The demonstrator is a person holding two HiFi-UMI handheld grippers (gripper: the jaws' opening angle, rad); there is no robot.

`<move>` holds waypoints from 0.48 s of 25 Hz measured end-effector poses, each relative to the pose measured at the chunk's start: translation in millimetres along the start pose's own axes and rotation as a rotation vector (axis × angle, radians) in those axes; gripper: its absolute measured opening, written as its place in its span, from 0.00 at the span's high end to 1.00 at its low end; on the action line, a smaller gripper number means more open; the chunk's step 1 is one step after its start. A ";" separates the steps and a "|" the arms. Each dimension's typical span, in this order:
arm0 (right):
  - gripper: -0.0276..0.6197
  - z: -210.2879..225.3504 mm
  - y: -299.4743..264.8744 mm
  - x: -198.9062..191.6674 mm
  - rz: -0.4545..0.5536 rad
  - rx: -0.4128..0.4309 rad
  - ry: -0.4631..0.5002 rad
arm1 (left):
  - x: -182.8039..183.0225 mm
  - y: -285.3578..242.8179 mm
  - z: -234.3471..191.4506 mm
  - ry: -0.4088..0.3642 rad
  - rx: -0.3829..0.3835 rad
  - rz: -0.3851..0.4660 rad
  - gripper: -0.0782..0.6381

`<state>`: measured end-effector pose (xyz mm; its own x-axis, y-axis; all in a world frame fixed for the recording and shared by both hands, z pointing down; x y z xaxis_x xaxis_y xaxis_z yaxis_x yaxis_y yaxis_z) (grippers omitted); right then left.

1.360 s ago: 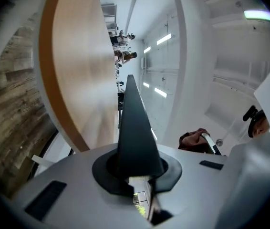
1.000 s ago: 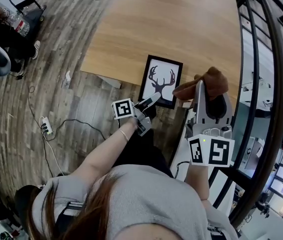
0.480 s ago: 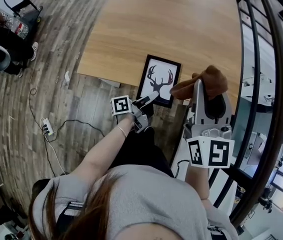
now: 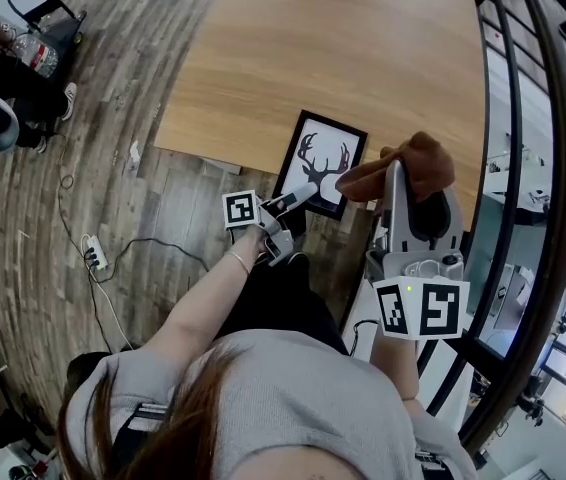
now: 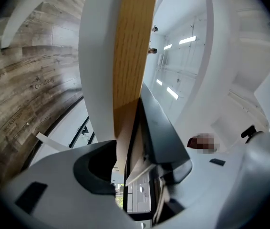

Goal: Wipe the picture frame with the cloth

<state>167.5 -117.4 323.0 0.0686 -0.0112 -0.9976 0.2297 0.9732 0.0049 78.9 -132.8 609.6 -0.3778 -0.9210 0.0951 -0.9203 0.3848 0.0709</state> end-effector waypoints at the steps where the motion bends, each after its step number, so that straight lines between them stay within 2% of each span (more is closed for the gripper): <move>1: 0.75 -0.5 0.0 -0.2 -0.001 0.002 -0.003 | -1.0 -0.8 2.1 0.000 -0.009 -0.001 0.61; 3: 0.75 -2.0 0.1 -0.2 -0.002 0.008 -0.006 | -2.4 0.9 6.2 -0.009 -0.024 0.003 0.58; 7: 0.75 -5.4 0.3 0.6 -0.002 0.023 -0.003 | -7.8 9.6 4.9 -0.049 0.002 -0.012 0.58; 12: 0.75 -9.8 -1.3 1.8 0.005 0.044 -0.010 | -21.6 30.9 3.4 -0.037 0.018 -0.043 0.58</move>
<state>157.7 -116.4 320.6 0.0791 -0.0083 -0.9968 0.2720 0.9622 0.0136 58.2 -101.2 606.4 -0.3413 -0.9383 0.0558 -0.9372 0.3443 0.0560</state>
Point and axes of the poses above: the fingertips, and each gripper's own axes: y backward along the fingers, z to its right, x out of its top, the point moved 1 cm from there along y, backward along the fingers, and after that the axes turned 4 degrees about x, right-handed, at the moved point
